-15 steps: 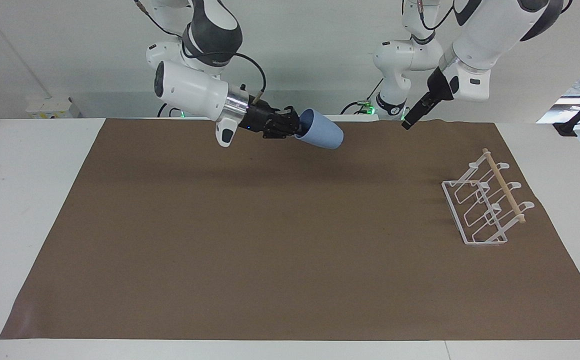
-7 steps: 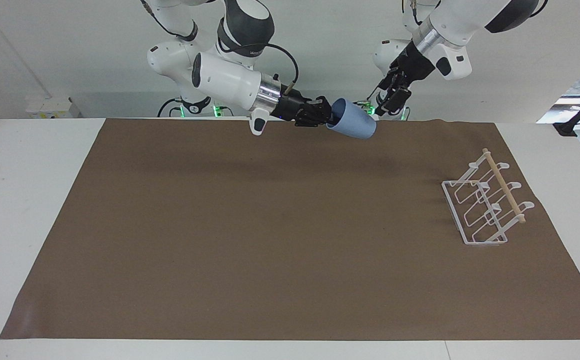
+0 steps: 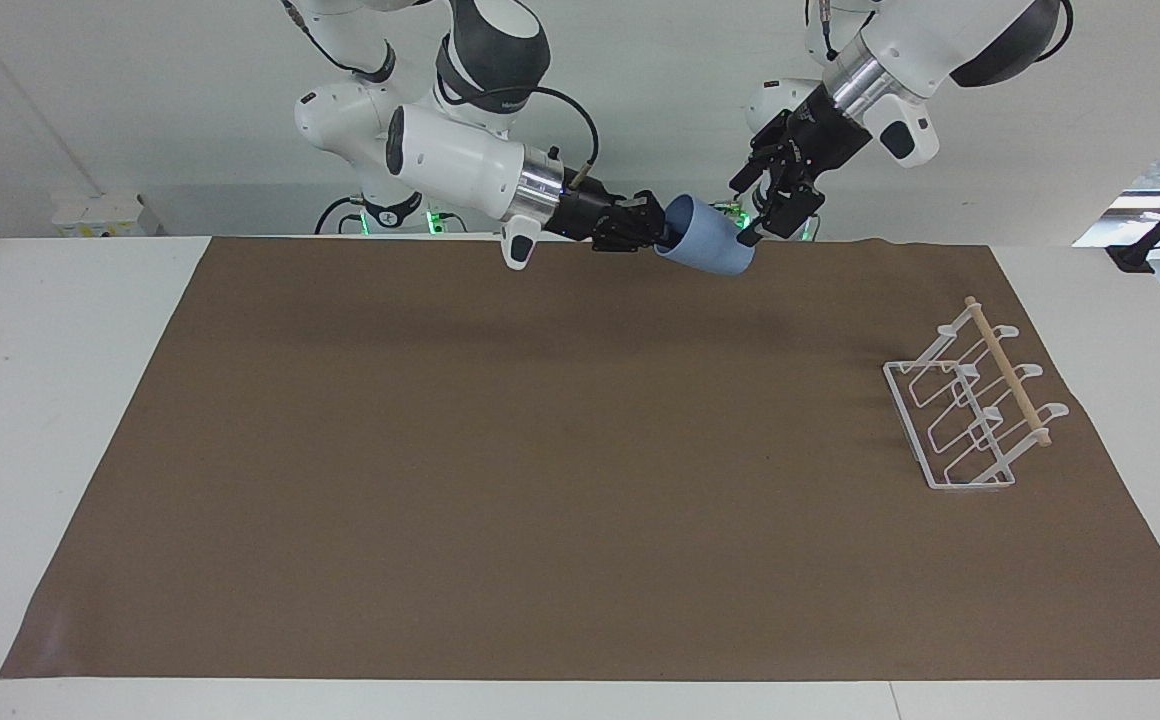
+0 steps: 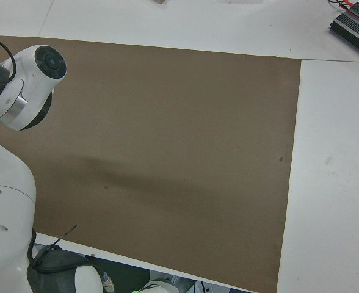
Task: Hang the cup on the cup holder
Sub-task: 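Close the left gripper around the cup base held by the right gripper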
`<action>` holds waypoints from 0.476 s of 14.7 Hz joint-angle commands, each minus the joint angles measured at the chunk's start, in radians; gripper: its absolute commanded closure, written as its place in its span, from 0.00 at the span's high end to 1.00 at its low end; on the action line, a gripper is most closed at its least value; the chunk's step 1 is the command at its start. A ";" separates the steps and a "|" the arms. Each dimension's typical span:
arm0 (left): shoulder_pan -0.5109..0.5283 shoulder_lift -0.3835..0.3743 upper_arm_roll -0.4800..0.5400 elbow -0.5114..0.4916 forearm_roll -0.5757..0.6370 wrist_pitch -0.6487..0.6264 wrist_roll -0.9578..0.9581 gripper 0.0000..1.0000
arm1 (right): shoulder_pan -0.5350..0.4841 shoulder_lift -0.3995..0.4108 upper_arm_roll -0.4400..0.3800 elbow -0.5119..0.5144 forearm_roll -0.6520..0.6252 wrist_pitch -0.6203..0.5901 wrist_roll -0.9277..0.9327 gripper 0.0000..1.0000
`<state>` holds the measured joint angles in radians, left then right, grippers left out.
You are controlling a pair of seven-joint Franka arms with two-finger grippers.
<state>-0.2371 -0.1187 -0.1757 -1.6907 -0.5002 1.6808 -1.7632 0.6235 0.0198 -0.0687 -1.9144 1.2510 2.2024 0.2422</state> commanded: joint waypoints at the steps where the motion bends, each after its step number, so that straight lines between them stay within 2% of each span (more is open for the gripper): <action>1: -0.037 -0.013 0.007 -0.072 -0.018 0.077 0.010 1.00 | -0.005 -0.003 0.006 0.000 0.019 0.000 0.002 0.00; 7: -0.060 -0.016 0.007 -0.126 -0.017 0.160 0.036 0.99 | -0.007 -0.003 0.006 0.000 0.019 -0.004 0.002 0.00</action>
<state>-0.2757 -0.1174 -0.1773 -1.7848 -0.5003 1.8046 -1.7437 0.6235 0.0198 -0.0686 -1.9144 1.2510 2.2024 0.2422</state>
